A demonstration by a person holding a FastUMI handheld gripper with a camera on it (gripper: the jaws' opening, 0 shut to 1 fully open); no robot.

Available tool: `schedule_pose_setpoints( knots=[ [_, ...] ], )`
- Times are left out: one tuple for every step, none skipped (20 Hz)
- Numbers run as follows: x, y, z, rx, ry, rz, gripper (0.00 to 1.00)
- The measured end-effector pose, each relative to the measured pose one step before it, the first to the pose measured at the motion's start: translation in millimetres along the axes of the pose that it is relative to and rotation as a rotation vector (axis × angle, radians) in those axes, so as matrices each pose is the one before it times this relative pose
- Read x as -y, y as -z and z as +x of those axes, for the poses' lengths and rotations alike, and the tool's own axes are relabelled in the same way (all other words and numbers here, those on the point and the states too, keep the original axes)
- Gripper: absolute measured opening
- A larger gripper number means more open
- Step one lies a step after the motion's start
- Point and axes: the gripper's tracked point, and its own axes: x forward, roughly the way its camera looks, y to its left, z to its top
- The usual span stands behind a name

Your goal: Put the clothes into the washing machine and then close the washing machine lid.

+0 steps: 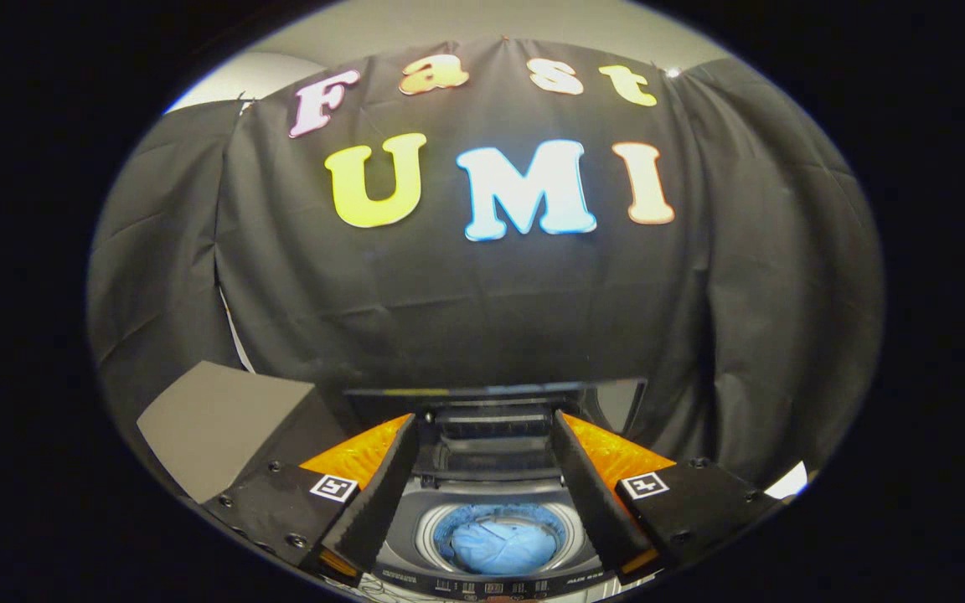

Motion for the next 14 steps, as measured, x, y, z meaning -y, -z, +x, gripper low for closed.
schedule_pose_setpoints(
  knots=[
    [-4.54,-10.63,5.74,0.02136,-0.00967,-0.01495,0.98],
    [-4.21,-9.88,6.67,0.02119,-0.01023,-0.01028,0.98],
    [-5.03,-6.33,9.14,0.00966,-0.00801,-0.00328,0.98],
    [-3.13,-5.55,9.70,0.01351,-0.00254,0.00275,0.98],
    [-2.95,-6.11,11.46,0.00390,0.00043,0.00507,0.98],
    [-2.78,0.45,13.44,-0.00497,0.00231,0.00352,0.98],
    [-2.68,0.07,14.50,-0.00769,0.00407,-0.00284,0.98],
    [-0.18,3.55,13.76,-0.01934,0.00795,-0.01063,0.98],
    [-3.12,5.87,15.59,-0.02424,-0.00342,-0.00826,0.98],
    [-2.27,8.40,14.24,-0.03884,-0.00252,-0.01097,0.98],
    [-0.22,9.25,12.45,-0.03722,0.00100,-0.01033,0.98],
    [4.03,5.23,11.11,-0.01831,0.01963,-0.00141,0.98],
    [1.68,2.72,10.48,-0.00300,0.00801,0.00797,0.99],
    [0.90,0.28,11.14,0.00012,0.00819,0.00499,0.99]
  ],
)
